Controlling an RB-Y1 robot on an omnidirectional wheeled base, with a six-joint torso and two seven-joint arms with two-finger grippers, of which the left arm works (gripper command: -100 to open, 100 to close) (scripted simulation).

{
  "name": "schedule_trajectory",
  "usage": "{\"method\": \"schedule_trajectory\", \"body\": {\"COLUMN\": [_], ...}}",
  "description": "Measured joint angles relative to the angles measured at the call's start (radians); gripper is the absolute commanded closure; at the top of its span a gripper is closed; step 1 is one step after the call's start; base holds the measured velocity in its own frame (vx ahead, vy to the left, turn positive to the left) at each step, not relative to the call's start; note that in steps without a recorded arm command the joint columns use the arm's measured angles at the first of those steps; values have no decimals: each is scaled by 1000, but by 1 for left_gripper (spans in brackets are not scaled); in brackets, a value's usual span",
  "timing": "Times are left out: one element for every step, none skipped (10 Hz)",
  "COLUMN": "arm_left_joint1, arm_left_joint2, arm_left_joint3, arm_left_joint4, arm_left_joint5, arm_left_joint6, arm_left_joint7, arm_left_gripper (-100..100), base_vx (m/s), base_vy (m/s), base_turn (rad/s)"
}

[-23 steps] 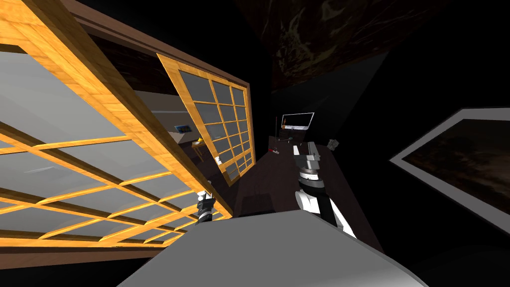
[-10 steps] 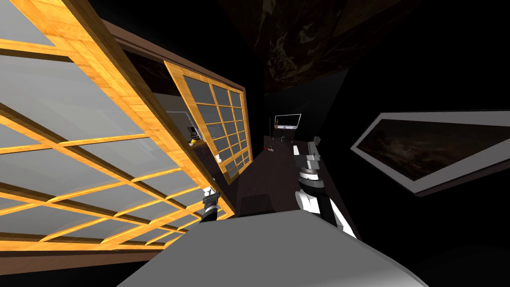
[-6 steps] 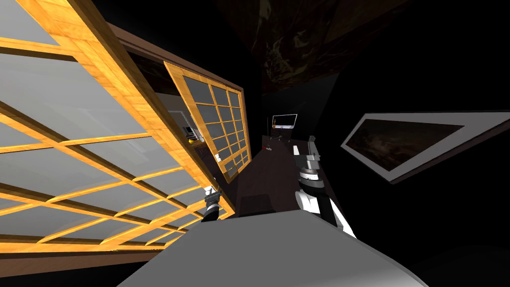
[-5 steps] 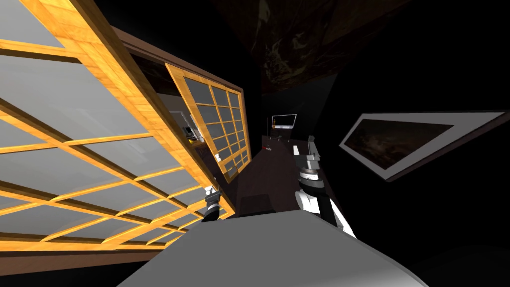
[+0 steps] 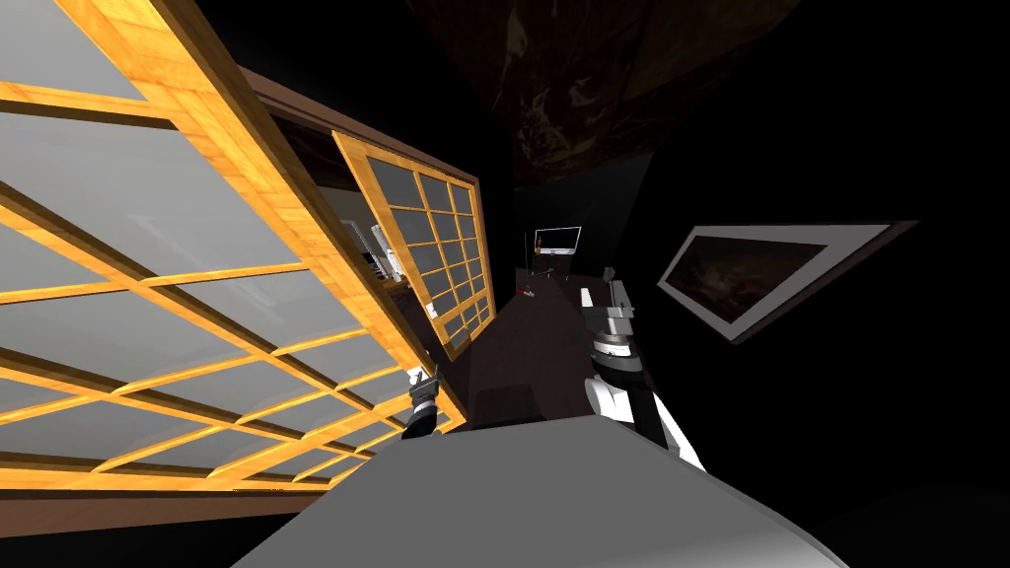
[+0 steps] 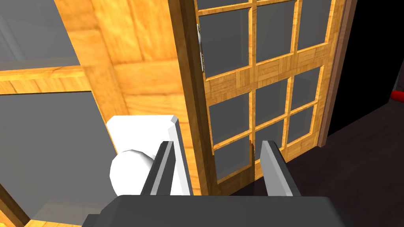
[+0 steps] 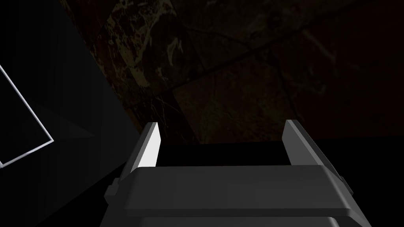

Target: Pull the door open

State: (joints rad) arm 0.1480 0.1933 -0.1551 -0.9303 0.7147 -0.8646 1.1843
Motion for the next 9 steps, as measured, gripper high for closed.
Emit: {"method": "schedule_trajectory", "body": {"arm_left_joint1": [3,1,-3,0,3,7,18,37,43], "arm_left_joint2": [1,2,-1,6,15,30,43,57,66], "arm_left_joint3": [-8,-13,-19,-24,-26,-30,-28,-19,-16], "arm_left_joint4": [-7,-11,-14,-8,12,38,45,15,12], "arm_left_joint5": [8,14,13,11,9,6,7,15,16], "arm_left_joint6": [-1,1,2,-6,-28,-55,-72,-60,-60], "arm_left_joint7": [20,37,41,54,76,106,127,129,134], "arm_left_gripper": [-100,-100,-100,-100,-100,-100,-100,-100,-100], "base_vx": [-74,-29,7,21,28,21,14,19,15], "base_vy": [7,-21,-18,18,35,39,28,29,23], "base_turn": [-59,-60,-183,-151,-134,-116,-91,-36,11]}}
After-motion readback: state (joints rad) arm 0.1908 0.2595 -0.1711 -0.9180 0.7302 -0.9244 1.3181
